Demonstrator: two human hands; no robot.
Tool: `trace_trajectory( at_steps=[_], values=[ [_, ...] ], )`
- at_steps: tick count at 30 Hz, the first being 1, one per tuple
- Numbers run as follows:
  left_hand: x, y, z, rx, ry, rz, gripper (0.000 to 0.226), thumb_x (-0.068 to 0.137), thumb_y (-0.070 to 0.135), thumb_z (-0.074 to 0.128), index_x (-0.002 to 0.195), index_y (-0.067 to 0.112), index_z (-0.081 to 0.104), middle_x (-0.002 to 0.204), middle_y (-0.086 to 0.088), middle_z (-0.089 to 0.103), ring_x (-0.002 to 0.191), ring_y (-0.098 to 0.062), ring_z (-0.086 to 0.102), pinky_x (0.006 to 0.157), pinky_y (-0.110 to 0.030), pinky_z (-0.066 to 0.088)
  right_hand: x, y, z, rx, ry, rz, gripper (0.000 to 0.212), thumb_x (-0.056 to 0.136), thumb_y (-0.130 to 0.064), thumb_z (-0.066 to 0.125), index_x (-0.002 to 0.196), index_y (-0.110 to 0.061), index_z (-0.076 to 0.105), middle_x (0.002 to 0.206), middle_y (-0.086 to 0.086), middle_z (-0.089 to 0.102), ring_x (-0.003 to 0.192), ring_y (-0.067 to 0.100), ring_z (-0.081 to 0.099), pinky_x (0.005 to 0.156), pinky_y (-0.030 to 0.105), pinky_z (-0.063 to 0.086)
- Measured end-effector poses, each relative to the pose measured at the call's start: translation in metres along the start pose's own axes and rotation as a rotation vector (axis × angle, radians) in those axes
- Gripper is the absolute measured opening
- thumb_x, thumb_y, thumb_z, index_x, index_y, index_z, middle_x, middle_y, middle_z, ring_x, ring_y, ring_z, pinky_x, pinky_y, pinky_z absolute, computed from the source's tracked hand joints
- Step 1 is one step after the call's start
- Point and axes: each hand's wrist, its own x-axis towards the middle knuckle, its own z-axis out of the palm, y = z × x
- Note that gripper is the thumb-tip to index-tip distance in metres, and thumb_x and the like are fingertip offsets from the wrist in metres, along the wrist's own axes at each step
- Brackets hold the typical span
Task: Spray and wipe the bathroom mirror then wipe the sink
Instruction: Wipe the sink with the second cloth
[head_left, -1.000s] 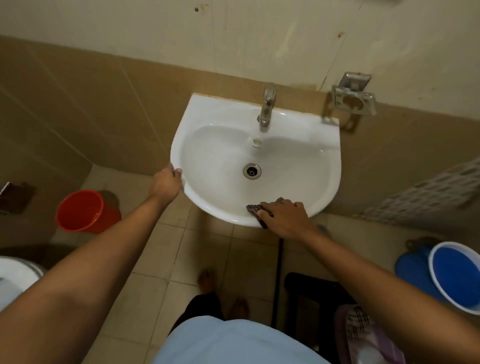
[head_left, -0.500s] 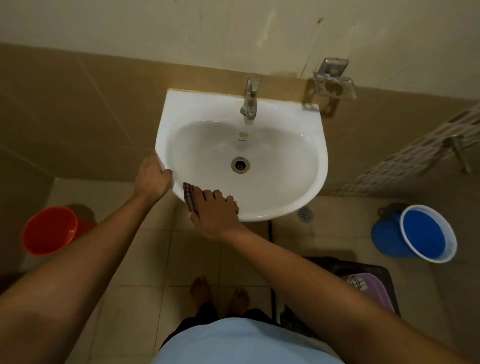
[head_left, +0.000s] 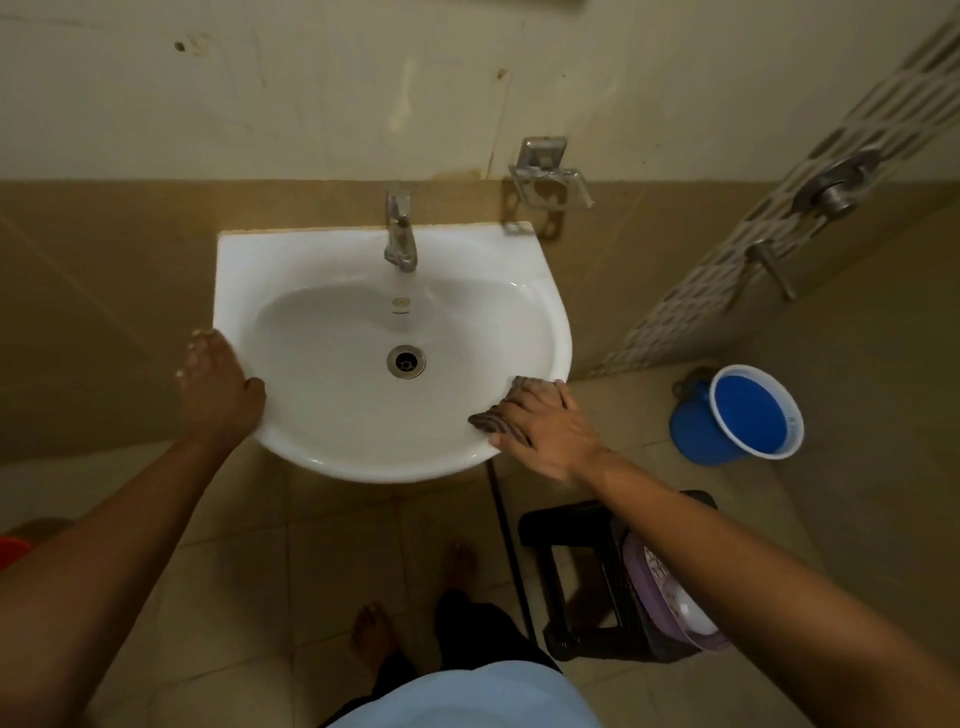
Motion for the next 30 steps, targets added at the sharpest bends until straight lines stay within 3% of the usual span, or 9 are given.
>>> trace_trajectory(
  at_steps=[6,12,16,20,24,30],
  values=[
    [0.016,-0.005,0.003,0.065,-0.004,0.067,0.088,0.073,0.029,0.038,0.147,-0.015,0.016,0.151,-0.039,0.022,0.139,-0.054,0.023,0.112,-0.065,0.022,0.05,0.056,-0.015,0.025,-0.155,0.195,0.062,0.094,-0.066,0.026,0.148,-0.035,0.032,0.164,-0.006,-0.002,0.148,0.014,-0.019,0.116,0.058,-0.007],
    [0.029,-0.001,0.01,0.065,0.047,0.038,0.085,0.077,0.028,0.037,0.149,-0.012,0.014,0.155,-0.035,0.018,0.145,-0.048,0.017,0.117,-0.059,0.017,0.105,0.094,-0.031,-0.233,-0.115,0.106,0.07,0.096,-0.059,0.033,0.156,-0.03,0.01,0.163,-0.005,-0.017,0.147,0.021,-0.024,0.118,0.055,-0.005],
    [0.033,0.001,0.02,0.02,0.12,0.02,0.073,0.092,0.008,0.052,0.151,-0.01,0.012,0.157,-0.033,0.016,0.147,-0.046,0.015,0.12,-0.056,0.016,0.149,0.107,-0.035,-0.403,-0.046,-0.109,0.073,0.095,-0.053,0.043,0.156,-0.031,0.009,0.164,-0.002,-0.007,0.15,0.027,-0.012,0.116,0.057,-0.008],
    [0.031,0.002,0.025,-0.032,0.131,0.001,0.074,0.096,0.008,0.051,0.154,-0.002,0.007,0.162,-0.023,0.011,0.149,-0.039,0.012,0.12,-0.052,0.019,0.191,0.096,-0.037,-0.544,0.041,-0.394,0.082,0.083,-0.036,0.063,0.154,-0.027,0.023,0.163,0.004,0.017,0.149,0.034,0.015,0.114,0.063,0.01],
    [0.032,0.004,0.024,-0.09,0.146,-0.053,0.073,0.097,0.01,0.05,0.156,0.004,0.006,0.163,-0.018,0.012,0.145,-0.04,0.023,0.115,-0.051,0.027,0.226,0.063,-0.031,-0.598,0.153,-0.595,0.072,0.089,-0.019,0.051,0.154,-0.028,0.022,0.162,0.001,0.018,0.149,0.03,0.016,0.115,0.064,0.016],
    [0.032,0.008,0.023,-0.093,0.139,-0.076,0.074,0.097,0.009,0.049,0.157,0.007,0.005,0.162,-0.017,0.012,0.143,-0.043,0.026,0.116,-0.052,0.026,0.229,0.074,-0.026,-0.72,0.147,-0.602,0.068,0.089,-0.008,0.036,0.154,-0.026,0.024,0.161,-0.002,0.023,0.148,0.026,0.021,0.115,0.06,0.024]
  ],
)
